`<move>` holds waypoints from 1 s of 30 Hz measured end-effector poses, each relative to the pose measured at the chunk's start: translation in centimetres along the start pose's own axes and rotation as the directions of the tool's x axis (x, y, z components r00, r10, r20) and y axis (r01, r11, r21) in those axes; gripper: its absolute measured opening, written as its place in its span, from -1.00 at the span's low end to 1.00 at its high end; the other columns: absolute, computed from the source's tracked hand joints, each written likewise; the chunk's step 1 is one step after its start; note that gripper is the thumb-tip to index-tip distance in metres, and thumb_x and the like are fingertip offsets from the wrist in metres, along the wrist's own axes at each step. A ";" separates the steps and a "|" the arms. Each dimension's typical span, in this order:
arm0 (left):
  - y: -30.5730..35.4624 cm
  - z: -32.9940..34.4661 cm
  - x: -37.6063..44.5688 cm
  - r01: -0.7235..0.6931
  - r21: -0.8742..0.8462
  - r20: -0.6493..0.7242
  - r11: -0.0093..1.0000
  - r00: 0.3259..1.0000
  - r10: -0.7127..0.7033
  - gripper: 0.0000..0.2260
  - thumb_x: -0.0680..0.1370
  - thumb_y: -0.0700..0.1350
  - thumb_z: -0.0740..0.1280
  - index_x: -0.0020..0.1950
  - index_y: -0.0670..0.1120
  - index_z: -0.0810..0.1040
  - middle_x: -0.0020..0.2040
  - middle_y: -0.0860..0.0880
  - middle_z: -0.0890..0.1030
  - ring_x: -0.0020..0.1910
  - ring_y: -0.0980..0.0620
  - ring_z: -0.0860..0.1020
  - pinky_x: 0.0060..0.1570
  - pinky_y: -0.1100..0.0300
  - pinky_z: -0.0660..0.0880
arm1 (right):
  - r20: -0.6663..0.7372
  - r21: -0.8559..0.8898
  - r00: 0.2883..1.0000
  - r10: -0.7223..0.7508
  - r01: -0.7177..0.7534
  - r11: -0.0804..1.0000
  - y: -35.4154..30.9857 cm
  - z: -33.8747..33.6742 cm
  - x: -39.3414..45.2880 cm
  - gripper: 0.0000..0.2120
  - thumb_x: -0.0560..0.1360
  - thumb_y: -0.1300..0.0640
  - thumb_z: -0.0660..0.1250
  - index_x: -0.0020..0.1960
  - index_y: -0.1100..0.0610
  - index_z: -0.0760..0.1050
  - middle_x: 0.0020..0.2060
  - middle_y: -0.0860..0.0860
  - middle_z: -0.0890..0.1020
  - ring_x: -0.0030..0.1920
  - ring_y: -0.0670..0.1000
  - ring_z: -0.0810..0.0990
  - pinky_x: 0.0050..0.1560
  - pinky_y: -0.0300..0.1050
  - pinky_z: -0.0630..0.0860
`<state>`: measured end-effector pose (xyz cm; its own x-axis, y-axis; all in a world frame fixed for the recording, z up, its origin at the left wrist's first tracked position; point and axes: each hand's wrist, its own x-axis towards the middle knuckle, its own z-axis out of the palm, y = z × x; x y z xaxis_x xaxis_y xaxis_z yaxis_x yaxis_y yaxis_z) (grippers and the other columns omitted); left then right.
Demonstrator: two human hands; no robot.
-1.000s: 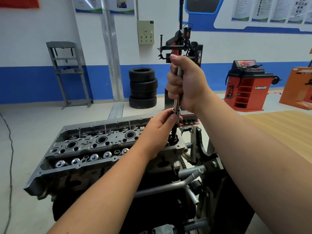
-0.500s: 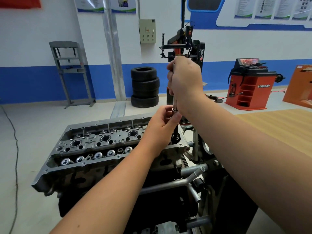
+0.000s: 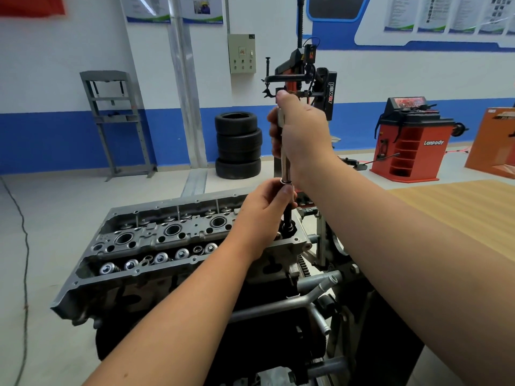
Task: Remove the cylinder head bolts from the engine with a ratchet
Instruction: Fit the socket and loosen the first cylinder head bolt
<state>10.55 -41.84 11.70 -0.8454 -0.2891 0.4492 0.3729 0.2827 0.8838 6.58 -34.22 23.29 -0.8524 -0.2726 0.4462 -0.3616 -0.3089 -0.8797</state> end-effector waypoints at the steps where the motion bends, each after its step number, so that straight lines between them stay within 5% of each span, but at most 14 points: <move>1: 0.0 0.0 0.1 0.000 -0.010 -0.008 1.000 1.000 0.000 -0.90 0.69 0.04 0.30 0.07 0.09 0.59 -0.12 0.07 0.70 -0.19 0.21 0.61 -0.10 0.21 0.46 | 0.008 -0.015 1.000 0.023 -0.023 1.000 0.1 0.2 -0.1 -0.57 0.63 -0.12 0.20 -0.28 0.13 0.51 -0.49 -0.03 0.48 -0.48 -0.04 0.40 -0.36 -0.11 0.38; 4: 0.0 0.1 0.4 0.010 -0.001 -0.023 1.000 1.000 -0.010 -0.88 0.64 0.08 0.39 0.07 0.06 0.56 -0.09 0.00 0.70 -0.17 0.16 0.60 -0.10 0.20 0.51 | 0.007 -0.012 0.999 -0.048 0.048 0.999 1.2 0.3 -0.4 -0.49 0.61 -0.29 0.14 -0.23 0.13 0.43 -0.50 -0.05 0.39 -0.47 -0.05 0.33 -0.37 -0.09 0.30; 8: 0.0 0.1 0.3 0.013 0.015 0.007 1.000 1.000 -0.013 -0.95 0.65 0.12 0.34 0.09 0.21 0.57 -0.03 0.16 0.71 -0.03 0.23 0.65 -0.08 0.37 0.50 | -0.015 0.041 0.974 -0.224 0.225 0.974 2.5 -0.7 -0.3 -0.57 0.55 -0.27 0.23 -0.21 0.07 0.27 -0.47 -0.07 0.30 -0.47 -0.05 0.24 -0.42 -0.08 0.24; 12: 0.1 0.1 0.1 0.041 0.015 0.024 0.999 0.999 -0.041 -0.79 0.71 0.08 0.16 0.14 0.34 0.56 0.05 0.22 0.70 0.14 0.14 0.65 0.15 0.10 0.49 | 0.183 0.174 0.983 -0.027 -0.006 0.985 1.7 -1.5 0.8 -0.60 0.60 -0.20 0.18 -0.28 0.04 0.32 -0.51 -0.05 0.34 -0.51 -0.02 0.22 -0.45 -0.13 0.16; 16: 0.1 0.0 0.0 0.022 0.034 0.021 0.999 1.000 -0.023 -0.71 0.73 0.04 0.15 0.01 0.41 0.56 0.02 0.20 0.69 0.02 0.19 0.67 0.04 0.16 0.46 | 0.350 -0.092 0.916 0.195 -0.173 0.981 0.1 -1.7 1.2 -0.63 0.58 -0.18 0.19 -0.27 0.05 0.42 -0.45 -0.02 0.45 -0.43 0.02 0.40 -0.33 -0.10 0.36; 21: -0.3 0.4 0.3 -0.005 0.074 -0.023 0.997 1.000 0.007 -0.87 0.71 0.04 0.24 0.05 0.17 0.57 -0.06 0.12 0.69 -0.02 0.10 0.67 0.02 0.12 0.51 | 0.044 0.042 0.997 0.070 -0.072 0.997 -0.6 -0.8 0.4 -0.80 0.62 0.05 0.22 -0.11 0.12 0.46 -0.42 -0.02 0.50 -0.45 -0.03 0.43 -0.33 -0.12 0.43; 25: -0.4 0.3 0.3 -0.012 0.073 -0.019 0.997 1.000 0.013 -0.88 0.64 0.16 0.34 0.10 0.16 0.56 -0.06 0.15 0.69 -0.08 0.22 0.63 -0.06 0.21 0.49 | -0.065 0.017 0.998 -0.017 0.018 1.000 0.1 0.1 -0.2 -0.67 0.59 0.07 0.15 -0.32 0.10 0.44 -0.52 -0.05 0.40 -0.43 0.01 0.33 -0.34 -0.06 0.28; 30: 0.1 0.3 -0.3 -0.002 0.057 0.047 0.998 0.999 0.000 -0.81 0.63 0.23 0.15 0.02 0.34 0.56 0.05 0.25 0.68 0.05 0.26 0.64 0.09 0.08 0.48 | 0.232 0.079 0.973 0.014 -0.034 0.996 0.0 -0.5 -0.1 -0.69 0.64 -0.07 0.22 -0.22 0.06 0.35 -0.54 -0.08 0.32 -0.53 -0.05 0.22 -0.47 -0.18 0.17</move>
<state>10.70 -41.44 11.67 -0.8624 -0.2462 0.4423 0.3525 0.3352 0.8737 6.42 -33.72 23.17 -0.7470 -0.4805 0.4594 -0.3020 -0.3703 -0.8784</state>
